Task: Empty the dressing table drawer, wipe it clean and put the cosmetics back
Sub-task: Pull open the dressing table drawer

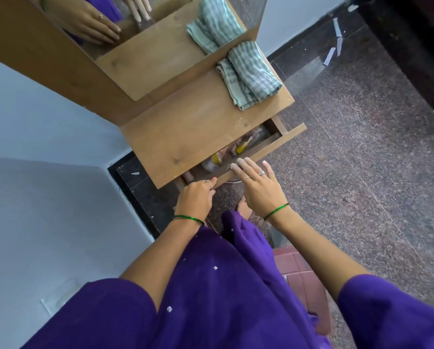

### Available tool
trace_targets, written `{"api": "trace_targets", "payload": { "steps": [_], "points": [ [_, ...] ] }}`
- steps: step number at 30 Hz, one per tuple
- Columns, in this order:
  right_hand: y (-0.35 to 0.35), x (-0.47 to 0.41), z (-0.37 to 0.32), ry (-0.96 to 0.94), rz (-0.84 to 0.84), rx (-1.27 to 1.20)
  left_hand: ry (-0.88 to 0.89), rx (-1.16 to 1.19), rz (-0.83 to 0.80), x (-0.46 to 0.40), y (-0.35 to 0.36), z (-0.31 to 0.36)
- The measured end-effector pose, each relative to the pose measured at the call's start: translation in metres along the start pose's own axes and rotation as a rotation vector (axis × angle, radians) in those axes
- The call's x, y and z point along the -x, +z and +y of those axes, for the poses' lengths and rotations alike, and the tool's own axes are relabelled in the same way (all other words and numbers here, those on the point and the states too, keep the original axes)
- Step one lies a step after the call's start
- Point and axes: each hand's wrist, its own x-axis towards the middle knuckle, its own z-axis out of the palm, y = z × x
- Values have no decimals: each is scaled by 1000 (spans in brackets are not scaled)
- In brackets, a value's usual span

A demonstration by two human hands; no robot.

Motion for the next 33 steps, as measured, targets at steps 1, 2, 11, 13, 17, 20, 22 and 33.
{"api": "trace_targets", "payload": {
  "steps": [1,2,11,13,17,20,22,33],
  "points": [
    [-2,2,0,9,-15,-3,-6,-9,-9,0,-1,2],
    [-4,4,0,14,-23,-5,-18,-14,-19,1,-1,3],
    [-14,13,5,56,-35,-50,-37,210,-187,6,12,-2],
    [-19,19,5,72,-138,-37,-44,253,-246,13,19,-1],
    [-26,29,9,102,-279,-31,-59,301,-336,28,31,5],
    [-31,27,9,119,-373,-44,-57,315,-405,31,35,6],
    [-31,29,11,133,-405,-58,-62,317,-456,32,38,9],
    [-18,48,25,151,-518,-168,-59,317,-654,32,52,20]
  ]
}}
